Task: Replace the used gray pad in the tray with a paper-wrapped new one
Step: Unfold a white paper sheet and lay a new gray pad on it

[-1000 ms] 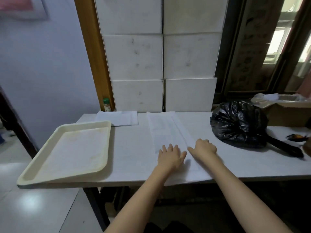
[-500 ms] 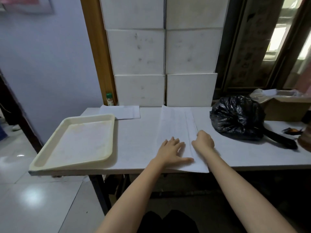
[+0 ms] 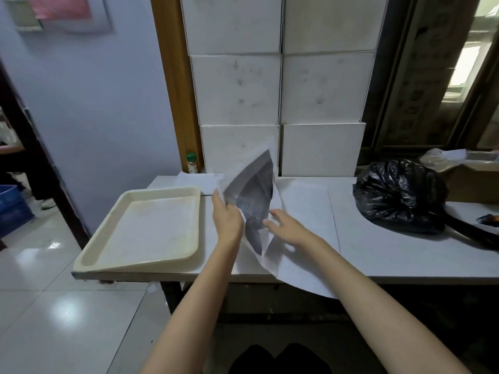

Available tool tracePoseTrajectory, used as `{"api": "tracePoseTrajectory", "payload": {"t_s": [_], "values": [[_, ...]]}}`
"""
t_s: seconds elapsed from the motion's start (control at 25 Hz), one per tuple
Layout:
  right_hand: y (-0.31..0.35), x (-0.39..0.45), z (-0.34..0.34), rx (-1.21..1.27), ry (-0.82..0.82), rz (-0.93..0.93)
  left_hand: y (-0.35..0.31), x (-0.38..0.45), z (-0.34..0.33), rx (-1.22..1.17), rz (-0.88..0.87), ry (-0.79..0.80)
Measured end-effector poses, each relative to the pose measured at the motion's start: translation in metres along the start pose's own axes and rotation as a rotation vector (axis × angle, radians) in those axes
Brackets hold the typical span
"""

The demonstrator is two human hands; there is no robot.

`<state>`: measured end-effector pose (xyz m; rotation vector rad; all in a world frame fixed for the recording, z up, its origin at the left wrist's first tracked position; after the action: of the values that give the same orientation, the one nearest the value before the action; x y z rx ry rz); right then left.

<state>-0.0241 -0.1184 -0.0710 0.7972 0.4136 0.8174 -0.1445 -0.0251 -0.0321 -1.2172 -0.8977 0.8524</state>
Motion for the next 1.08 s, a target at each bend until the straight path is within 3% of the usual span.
{"api": "tracePoseTrajectory", "payload": {"t_s": [0.08, 0.16, 0.24, 0.32, 0.4, 0.48, 0.56, 0.68, 0.8, 0.88, 1.08], "values": [[-0.01, -0.004, -0.022, -0.242, -0.001, 0.03, 0.011, 0.004, 0.018, 0.257, -0.014, -0.012], [-0.01, -0.005, -0.029, -0.267, -0.061, 0.041, 0.018, 0.008, 0.028, 0.667, -0.046, -0.068], [-0.011, -0.003, -0.027, -0.203, -0.07, 0.023, 0.016, 0.009, 0.026, 1.094, -0.222, -0.148], [-0.016, 0.002, -0.023, -0.137, -0.002, 0.014, 0.008, 0.007, 0.011, 1.355, -0.502, -0.063], [-0.021, 0.006, -0.017, -0.087, 0.07, 0.0, 0.015, 0.009, -0.007, 1.364, -0.591, 0.221], [-0.025, 0.009, -0.009, -0.056, 0.098, -0.002, 0.034, 0.012, -0.021, 1.353, -0.479, 0.463], [-0.027, 0.012, -0.003, -0.047, 0.105, -0.008, 0.051, 0.011, -0.029, 1.453, -0.29, 0.573], [-0.026, 0.021, -0.003, -0.098, 0.091, -0.019, 0.039, 0.016, -0.043, 1.642, -0.143, 0.578], [-0.018, 0.029, -0.008, -0.159, -0.001, -0.043, 0.007, 0.03, -0.061, 1.778, -0.259, 0.411], [-0.013, 0.034, -0.008, -0.179, -0.074, -0.068, 0.009, 0.041, -0.063, 1.684, -0.29, 0.288], [-0.003, 0.04, -0.009, -0.25, -0.149, -0.11, 0.071, 0.046, -0.043, 1.33, -0.117, 0.376]]}}
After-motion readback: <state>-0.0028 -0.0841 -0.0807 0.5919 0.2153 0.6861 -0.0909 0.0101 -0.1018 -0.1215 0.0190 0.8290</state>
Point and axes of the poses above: each hand's wrist, its own x-axis towards the middle knuckle, its own z-axis out of the back of the hand, y = z × x, the point moved 3 cm from there along x, towards the middle knuckle, and after that the axes turned 7 degrees about x, right-handed, at the moved point
